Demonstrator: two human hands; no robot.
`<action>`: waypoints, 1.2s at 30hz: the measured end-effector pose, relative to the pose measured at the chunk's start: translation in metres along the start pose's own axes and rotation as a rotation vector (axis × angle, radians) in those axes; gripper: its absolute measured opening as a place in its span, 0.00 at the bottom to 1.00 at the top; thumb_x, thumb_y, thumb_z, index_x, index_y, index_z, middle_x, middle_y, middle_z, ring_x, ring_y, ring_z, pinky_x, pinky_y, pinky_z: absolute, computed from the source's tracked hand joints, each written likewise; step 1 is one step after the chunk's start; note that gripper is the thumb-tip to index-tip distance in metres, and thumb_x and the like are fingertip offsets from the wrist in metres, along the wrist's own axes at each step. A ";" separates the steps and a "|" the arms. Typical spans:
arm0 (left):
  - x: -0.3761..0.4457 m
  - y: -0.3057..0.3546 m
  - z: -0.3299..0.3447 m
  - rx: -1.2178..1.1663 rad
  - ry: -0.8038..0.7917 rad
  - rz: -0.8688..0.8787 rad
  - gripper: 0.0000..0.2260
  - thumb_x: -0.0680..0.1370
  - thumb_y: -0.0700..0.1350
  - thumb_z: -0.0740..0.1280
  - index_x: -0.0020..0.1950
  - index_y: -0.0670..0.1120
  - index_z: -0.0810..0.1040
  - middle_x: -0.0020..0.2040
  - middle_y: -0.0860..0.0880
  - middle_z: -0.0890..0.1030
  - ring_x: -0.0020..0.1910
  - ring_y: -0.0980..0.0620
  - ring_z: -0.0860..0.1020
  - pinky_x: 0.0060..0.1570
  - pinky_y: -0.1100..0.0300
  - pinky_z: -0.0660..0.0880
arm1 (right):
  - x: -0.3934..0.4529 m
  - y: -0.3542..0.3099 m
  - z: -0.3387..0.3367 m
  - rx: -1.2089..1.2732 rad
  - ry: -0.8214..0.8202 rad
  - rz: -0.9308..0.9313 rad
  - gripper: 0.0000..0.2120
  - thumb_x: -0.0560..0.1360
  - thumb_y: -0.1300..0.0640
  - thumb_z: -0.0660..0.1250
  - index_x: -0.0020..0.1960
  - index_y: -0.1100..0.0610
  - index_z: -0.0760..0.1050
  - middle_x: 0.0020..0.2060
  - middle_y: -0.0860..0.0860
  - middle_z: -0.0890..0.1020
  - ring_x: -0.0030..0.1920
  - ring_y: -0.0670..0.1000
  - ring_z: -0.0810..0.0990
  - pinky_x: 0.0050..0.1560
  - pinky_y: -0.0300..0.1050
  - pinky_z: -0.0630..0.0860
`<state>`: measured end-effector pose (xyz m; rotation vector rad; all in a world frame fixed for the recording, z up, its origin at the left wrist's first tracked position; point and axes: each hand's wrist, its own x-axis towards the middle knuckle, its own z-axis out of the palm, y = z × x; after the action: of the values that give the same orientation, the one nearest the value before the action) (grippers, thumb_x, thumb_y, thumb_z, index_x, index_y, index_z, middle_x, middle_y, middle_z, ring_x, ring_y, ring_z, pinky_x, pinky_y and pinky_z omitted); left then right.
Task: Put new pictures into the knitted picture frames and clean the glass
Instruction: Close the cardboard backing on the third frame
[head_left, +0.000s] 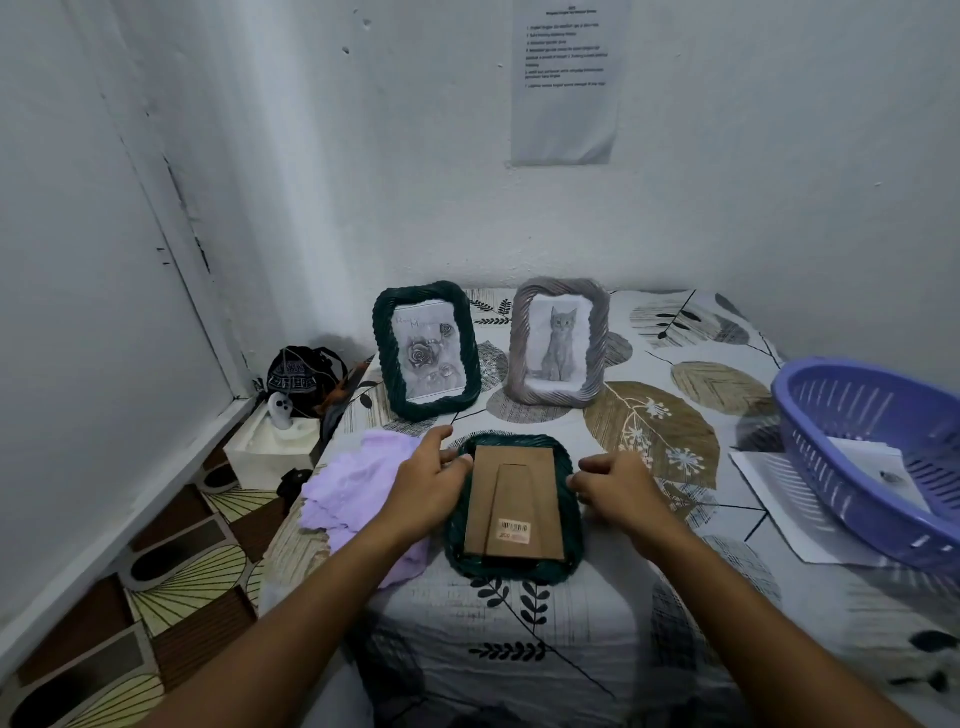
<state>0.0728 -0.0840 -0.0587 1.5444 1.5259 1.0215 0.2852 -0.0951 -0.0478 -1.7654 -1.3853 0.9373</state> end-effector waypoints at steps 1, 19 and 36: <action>0.002 -0.002 0.001 -0.015 0.017 -0.023 0.20 0.80 0.45 0.62 0.72 0.48 0.65 0.61 0.42 0.78 0.53 0.49 0.75 0.55 0.56 0.71 | 0.000 0.000 0.000 0.030 -0.005 0.006 0.14 0.73 0.65 0.68 0.53 0.75 0.74 0.48 0.69 0.80 0.44 0.61 0.80 0.48 0.56 0.79; -0.002 0.012 0.030 -0.394 -0.054 -0.123 0.06 0.81 0.41 0.60 0.55 0.44 0.74 0.42 0.43 0.73 0.41 0.48 0.71 0.40 0.56 0.69 | -0.004 0.018 -0.040 0.131 -0.041 0.049 0.06 0.74 0.67 0.67 0.43 0.59 0.79 0.31 0.55 0.78 0.32 0.51 0.75 0.33 0.46 0.75; 0.061 0.000 0.022 0.195 -0.062 0.252 0.09 0.74 0.37 0.71 0.53 0.43 0.82 0.44 0.50 0.83 0.40 0.61 0.78 0.40 0.71 0.74 | 0.059 0.021 -0.042 -0.143 -0.012 -0.144 0.15 0.74 0.67 0.69 0.60 0.61 0.78 0.52 0.56 0.82 0.45 0.50 0.78 0.52 0.50 0.78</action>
<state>0.0918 -0.0226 -0.0648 1.9255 1.4488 0.9741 0.3415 -0.0453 -0.0519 -1.7384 -1.5990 0.7895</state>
